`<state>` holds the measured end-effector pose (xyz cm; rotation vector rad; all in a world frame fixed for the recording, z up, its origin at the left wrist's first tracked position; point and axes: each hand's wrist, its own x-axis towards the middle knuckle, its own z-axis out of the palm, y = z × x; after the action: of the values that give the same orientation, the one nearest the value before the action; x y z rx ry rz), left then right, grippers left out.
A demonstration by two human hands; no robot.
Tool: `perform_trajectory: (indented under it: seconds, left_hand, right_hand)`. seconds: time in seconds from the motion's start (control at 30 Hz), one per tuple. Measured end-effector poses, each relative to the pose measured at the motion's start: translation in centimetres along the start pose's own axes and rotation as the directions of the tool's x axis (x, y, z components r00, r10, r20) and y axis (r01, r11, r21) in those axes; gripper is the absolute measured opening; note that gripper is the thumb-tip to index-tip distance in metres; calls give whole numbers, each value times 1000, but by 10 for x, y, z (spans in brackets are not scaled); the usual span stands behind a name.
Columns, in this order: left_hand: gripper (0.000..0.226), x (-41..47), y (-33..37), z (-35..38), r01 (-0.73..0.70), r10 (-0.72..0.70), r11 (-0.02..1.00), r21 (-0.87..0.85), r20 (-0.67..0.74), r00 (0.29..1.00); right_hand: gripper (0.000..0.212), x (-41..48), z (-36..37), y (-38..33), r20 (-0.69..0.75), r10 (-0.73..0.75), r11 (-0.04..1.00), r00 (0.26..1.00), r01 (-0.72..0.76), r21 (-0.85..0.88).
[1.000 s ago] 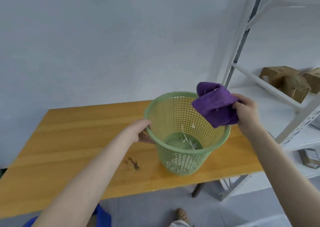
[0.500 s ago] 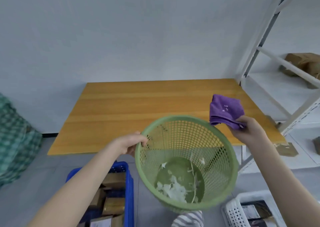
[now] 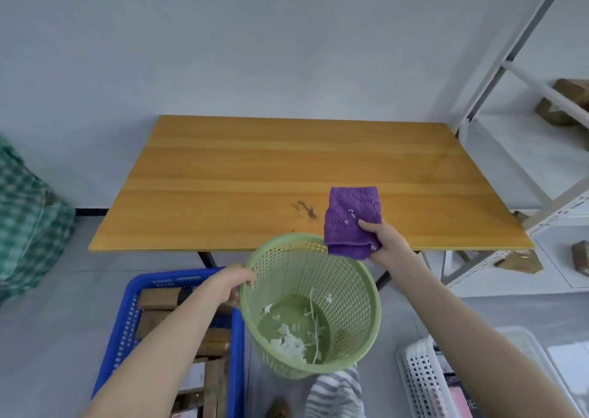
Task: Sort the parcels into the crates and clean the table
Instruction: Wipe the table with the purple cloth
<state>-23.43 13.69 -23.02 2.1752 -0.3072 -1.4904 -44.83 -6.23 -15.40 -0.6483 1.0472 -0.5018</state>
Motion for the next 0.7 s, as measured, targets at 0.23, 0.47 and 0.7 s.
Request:
perform_trajectory:
  seconds: [0.23, 0.47, 0.7]
  left_hand:
    - [46, 36, -28, 17, 135, -136, 991, -18, -47, 990]
    - [42, 70, -55, 24, 235, -235, 971, 34, 13, 972]
    - [54, 97, -64, 23, 290, -290, 957, 25, -16, 957]
  right_hand:
    - [48, 45, -3, 16, -283, -147, 988, 948, 156, 9]
    - [74, 126, -10, -2, -297, -387, 831, 873, 192, -521]
    - [60, 191, 16, 24, -9, -399, 405, 917, 168, -899]
